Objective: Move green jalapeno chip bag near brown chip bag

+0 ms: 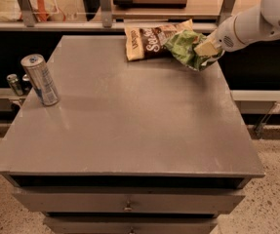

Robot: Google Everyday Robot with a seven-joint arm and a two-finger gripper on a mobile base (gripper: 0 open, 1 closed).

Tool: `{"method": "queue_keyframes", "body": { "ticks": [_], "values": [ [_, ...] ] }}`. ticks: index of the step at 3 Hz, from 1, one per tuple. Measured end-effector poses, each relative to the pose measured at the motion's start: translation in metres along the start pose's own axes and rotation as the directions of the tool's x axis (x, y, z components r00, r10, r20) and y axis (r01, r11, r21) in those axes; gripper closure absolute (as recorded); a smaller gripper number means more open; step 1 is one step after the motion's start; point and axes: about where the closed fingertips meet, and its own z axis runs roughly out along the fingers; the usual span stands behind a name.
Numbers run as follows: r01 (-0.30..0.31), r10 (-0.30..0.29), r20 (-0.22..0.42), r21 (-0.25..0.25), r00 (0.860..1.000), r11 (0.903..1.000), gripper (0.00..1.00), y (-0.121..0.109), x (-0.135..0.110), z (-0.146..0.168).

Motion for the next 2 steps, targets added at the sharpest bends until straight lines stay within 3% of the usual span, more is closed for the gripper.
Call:
{"method": "queue_keyframes", "body": {
  "ticks": [1, 2],
  "values": [
    [-0.005, 0.005, 0.003, -0.016, 1.000, 0.9999, 0.13, 0.0017, 0.0017, 0.0031],
    [-0.003, 0.003, 0.003, -0.045, 1.000, 0.9990, 0.00, 0.0036, 0.0024, 0.0016]
  ]
}}
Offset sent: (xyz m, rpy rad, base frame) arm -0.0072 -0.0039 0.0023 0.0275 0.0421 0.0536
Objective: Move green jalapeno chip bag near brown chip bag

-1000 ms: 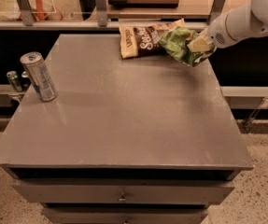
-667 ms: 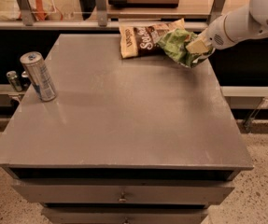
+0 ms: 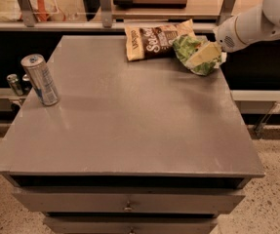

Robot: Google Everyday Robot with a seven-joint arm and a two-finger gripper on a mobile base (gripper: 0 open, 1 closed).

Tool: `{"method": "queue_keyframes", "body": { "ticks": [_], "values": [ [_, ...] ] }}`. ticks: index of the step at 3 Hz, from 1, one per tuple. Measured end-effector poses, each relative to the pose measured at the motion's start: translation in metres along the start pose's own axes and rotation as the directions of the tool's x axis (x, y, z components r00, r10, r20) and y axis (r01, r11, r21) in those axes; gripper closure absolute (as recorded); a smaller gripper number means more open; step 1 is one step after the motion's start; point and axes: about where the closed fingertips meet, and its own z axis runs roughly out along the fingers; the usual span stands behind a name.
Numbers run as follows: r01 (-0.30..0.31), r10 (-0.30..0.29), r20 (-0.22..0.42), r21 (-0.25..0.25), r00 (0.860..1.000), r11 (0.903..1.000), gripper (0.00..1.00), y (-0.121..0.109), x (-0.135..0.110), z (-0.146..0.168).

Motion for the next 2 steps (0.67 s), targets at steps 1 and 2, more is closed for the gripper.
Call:
{"method": "queue_keyframes", "body": {
  "ticks": [1, 2],
  "values": [
    [0.022, -0.023, -0.005, -0.045, 1.000, 0.9987, 0.00, 0.0040, -0.0024, -0.0074],
    [0.054, -0.054, 0.000, -0.104, 0.999, 0.9931, 0.00, 0.0111, -0.0060, -0.0152]
  ]
}}
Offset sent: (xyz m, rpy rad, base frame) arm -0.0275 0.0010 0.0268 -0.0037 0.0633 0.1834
